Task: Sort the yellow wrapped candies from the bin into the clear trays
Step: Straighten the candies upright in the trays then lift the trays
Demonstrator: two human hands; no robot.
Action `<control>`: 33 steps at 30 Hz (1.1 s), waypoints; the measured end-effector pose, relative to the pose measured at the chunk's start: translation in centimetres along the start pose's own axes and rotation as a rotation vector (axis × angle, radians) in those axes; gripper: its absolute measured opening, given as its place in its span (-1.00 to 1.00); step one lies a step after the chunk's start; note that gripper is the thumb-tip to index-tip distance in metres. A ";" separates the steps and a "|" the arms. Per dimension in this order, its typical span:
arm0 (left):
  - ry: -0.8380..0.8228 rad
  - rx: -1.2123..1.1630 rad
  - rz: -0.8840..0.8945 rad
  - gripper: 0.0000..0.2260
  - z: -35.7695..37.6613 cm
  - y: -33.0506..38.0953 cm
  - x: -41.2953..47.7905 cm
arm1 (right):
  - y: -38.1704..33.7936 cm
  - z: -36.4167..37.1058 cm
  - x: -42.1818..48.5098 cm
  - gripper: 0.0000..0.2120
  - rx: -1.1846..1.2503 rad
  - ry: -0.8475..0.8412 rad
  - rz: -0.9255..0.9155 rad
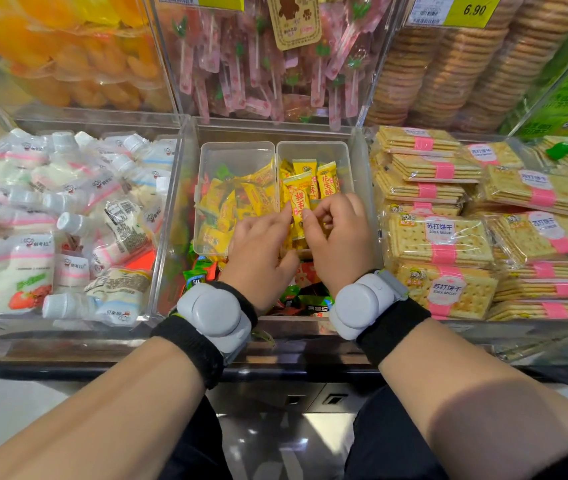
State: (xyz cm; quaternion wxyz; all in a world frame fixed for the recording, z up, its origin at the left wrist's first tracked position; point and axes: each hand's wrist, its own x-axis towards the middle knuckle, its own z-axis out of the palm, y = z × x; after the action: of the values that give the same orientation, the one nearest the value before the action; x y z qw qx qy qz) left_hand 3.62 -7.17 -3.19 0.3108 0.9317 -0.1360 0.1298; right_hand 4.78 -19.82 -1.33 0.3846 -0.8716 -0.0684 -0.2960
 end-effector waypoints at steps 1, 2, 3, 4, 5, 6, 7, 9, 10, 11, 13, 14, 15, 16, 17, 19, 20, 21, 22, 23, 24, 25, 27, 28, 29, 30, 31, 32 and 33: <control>-0.008 0.035 0.004 -0.44 0.1 0.0 0.0 | 0.0 0.0 0.0 -0.82 -0.026 -0.004 0.002; -0.010 0.055 0.004 -0.44 0.1 0.1 -0.1 | 0.1 0.0 0.0 -0.81 -0.059 -0.019 0.008; -0.006 0.062 0.004 -0.45 0.1 0.1 -0.2 | 0.2 0.0 0.0 -0.80 -0.090 -0.042 0.013; 0.001 0.066 0.006 -0.46 0.2 0.2 -0.3 | 0.3 0.1 0.0 -0.80 -0.113 -0.068 0.015; 0.006 0.074 0.010 -0.48 0.3 0.3 -0.4 | 0.4 0.1 0.1 -0.80 -0.127 -0.091 0.016; 0.005 0.085 0.015 -0.49 0.3 0.4 -0.4 | 0.5 0.2 0.1 -0.80 -0.137 -0.107 0.020; 0.000 0.090 0.018 -0.50 0.3 0.4 -0.4 | 0.5 0.2 0.1 -0.81 -0.145 -0.115 0.023; 0.000 0.064 0.015 -0.50 0.3 0.4 -0.5 | 0.6 0.3 0.1 -0.81 -0.152 -0.110 0.024; 0.005 0.039 0.012 -0.51 0.2 0.4 -0.5 | 0.6 0.3 0.1 -0.82 -0.153 -0.099 0.022; 0.008 0.016 0.013 -0.51 0.1 0.4 -0.5 | 0.6 0.2 0.1 -0.84 -0.156 -0.087 0.019; -0.001 -0.003 0.028 -0.53 0.1 0.5 -0.6 | 0.6 0.2 0.1 -0.92 -0.161 -0.072 0.011; -0.011 0.002 0.039 -0.54 0.1 0.5 -0.6 | 0.6 0.2 0.1 -0.93 -0.161 -0.071 0.006; -0.021 0.011 0.046 -0.55 0.1 0.5 -0.6 | 0.7 0.2 0.1 -0.93 -0.161 -0.073 0.000; -0.028 0.021 0.049 -0.55 0.1 0.6 -0.6 | 0.7 0.2 0.1 -0.93 -0.162 -0.078 -0.006; -0.033 0.031 0.051 -0.55 0.1 0.6 -0.7 | 0.8 0.3 0.1 -0.92 -0.165 -0.084 -0.011; -0.049 0.065 0.056 -0.56 0.1 0.6 -0.7 | 1.0 0.4 0.1 -0.91 -0.185 -0.101 -0.013; -0.059 0.093 0.062 -0.59 0.2 0.6 -0.7 | 1.1 0.4 0.0 -0.90 -0.205 -0.116 -0.011; -0.070 0.121 0.067 -0.62 0.2 0.6 -0.7 | 1.2 0.5 0.0 -0.89 -0.226 -0.133 -0.012; -0.077 0.140 0.072 -0.64 0.3 0.7 -0.7 | 1.3 0.6 0.0 -0.88 -0.239 -0.148 -0.016; -0.079 0.147 0.073 -0.65 0.3 0.7 -0.7 | 1.4 0.7 0.0 -0.87 -0.243 -0.157 -0.018; -0.077 0.144 0.071 -0.64 0.3 0.8 -0.8 | 1.4 0.7 0.0 -0.88 -0.240 -0.158 -0.016; -0.070 0.135 0.066 -0.62 0.2 0.9 -0.8 | 1.3 0.8 0.1 -0.88 -0.235 -0.154 -0.010; -0.052 0.107 0.050 -0.60 0.1 1.0 -0.8 | 1.2 0.8 0.1 -0.91 -0.225 -0.143 0.003; -0.038 0.093 0.039 -0.60 0.0 1.0 -0.8 | 1.1 0.8 0.2 -0.91 -0.221 -0.138 0.007; -0.018 0.080 0.027 -0.61 -0.2 1.1 -0.9 | 1.1 0.8 0.2 -0.91 -0.218 -0.131 0.009; 0.004 0.071 0.019 -0.63 -0.3 1.2 -0.9 | 0.9 0.7 0.2 -0.91 -0.211 -0.123 0.011; 0.027 0.066 0.015 -0.65 -0.5 1.2 -1.0 | 0.7 0.6 0.2 -0.91 -0.199 -0.117 0.014; 0.045 0.059 0.014 -0.67 -0.6 1.3 -1.1 | 0.5 0.6 0.2 -0.91 -0.186 -0.114 0.018; 0.058 0.044 0.015 -0.69 -0.8 1.4 -1.1 | 0.3 0.5 0.2 -0.90 -0.179 -0.116 0.020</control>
State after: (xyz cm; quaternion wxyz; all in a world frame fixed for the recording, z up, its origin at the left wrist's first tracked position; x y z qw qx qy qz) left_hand 2.00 -7.56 -2.21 0.2932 0.9331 -0.1308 0.1620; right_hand 5.30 -19.70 -1.65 0.3038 -0.9187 -0.0552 -0.2463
